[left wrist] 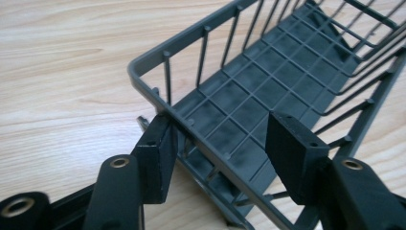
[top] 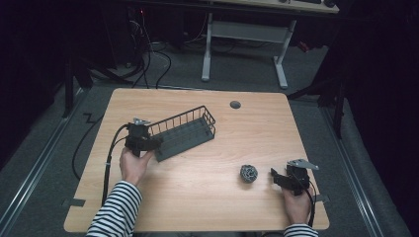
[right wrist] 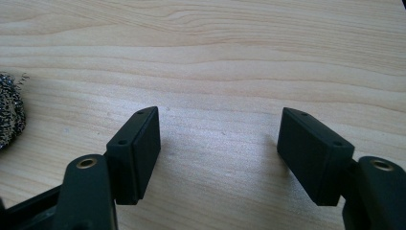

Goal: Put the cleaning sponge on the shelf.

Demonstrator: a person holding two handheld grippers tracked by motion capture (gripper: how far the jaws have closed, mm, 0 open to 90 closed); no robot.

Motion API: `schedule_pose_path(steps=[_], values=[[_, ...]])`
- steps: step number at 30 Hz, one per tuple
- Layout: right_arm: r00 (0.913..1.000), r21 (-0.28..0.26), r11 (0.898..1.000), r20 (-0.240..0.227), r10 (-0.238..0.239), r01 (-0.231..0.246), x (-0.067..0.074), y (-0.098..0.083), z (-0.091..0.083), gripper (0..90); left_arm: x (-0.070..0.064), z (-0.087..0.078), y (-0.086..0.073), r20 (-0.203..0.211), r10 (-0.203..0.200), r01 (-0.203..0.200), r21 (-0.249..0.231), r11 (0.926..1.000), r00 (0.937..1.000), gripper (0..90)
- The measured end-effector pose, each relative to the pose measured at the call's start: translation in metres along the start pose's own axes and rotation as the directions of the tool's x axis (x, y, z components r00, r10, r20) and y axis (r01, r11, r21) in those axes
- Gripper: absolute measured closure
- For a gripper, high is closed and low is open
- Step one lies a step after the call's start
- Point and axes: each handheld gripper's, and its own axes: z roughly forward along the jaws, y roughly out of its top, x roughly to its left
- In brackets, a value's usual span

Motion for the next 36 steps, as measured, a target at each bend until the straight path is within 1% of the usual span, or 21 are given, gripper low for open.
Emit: schedule_pose_path(steps=[5, 7, 8, 11, 18, 20, 27, 32, 36], values=[[1.0000, -0.002, 1.000, -0.001, -0.001, 0.001, 0.000, 0.000, 0.000, 31.8, -0.009, 0.000, -0.002, 0.015, 0.021, -0.021, 0.004, 0.9998, 0.9997, 45.8], [1.0000, -0.002, 1.000, -0.001, -0.001, 0.001, 0.000, 0.000, 0.000, 31.7, -0.011, 0.000, -0.002, 0.023, 0.022, -0.022, 0.001, 0.9998, 0.9995, 46.2], [1.0000, -0.002, 1.000, -0.001, -0.001, 0.001, 0.000, 0.000, 0.000, 31.7, -0.013, 0.000, -0.005, 0.036, 0.020, -0.019, -0.006, 0.9998, 0.9991, 46.5], [1.0000, -0.002, 1.000, -0.001, 0.000, 0.000, 0.000, 0.000, 0.000, 31.7, -0.017, -0.002, -0.008, 0.049, 0.020, -0.019, -0.017, 0.9997, 0.9986, 47.2], [1.0000, -0.001, 1.000, 0.000, -0.002, 0.002, 0.000, 0.000, 0.000, 31.7, -0.024, -0.005, -0.013, 0.067, 0.039, -0.038, -0.017, 0.9991, 0.9970, 47.6], [1.0000, -0.002, 1.000, -0.001, -0.001, 0.001, 0.000, 0.000, 0.000, 31.7, -0.027, -0.006, -0.015, 0.065, 0.047, -0.046, -0.021, 0.9987, 0.9968, 47.3], [1.0000, -0.002, 1.000, -0.001, -0.002, 0.002, 0.000, 0.000, 0.000, 31.7, -0.038, -0.008, -0.019, 0.092, 0.075, -0.073, -0.020, 0.9971, 0.9929, 47.0], [1.0000, -0.001, 1.000, 0.000, -0.002, 0.002, 0.000, 0.000, 0.000, 31.7, -0.047, -0.009, -0.022, 0.115, 0.095, -0.093, -0.022, 0.9954, 0.9888, 47.0], [1.0000, -0.001, 1.000, 0.000, -0.002, 0.002, 0.000, 0.000, 0.000, 31.7, -0.054, -0.010, -0.024, 0.123, 0.116, -0.114, -0.021, 0.9932, 0.9856, 47.0]])
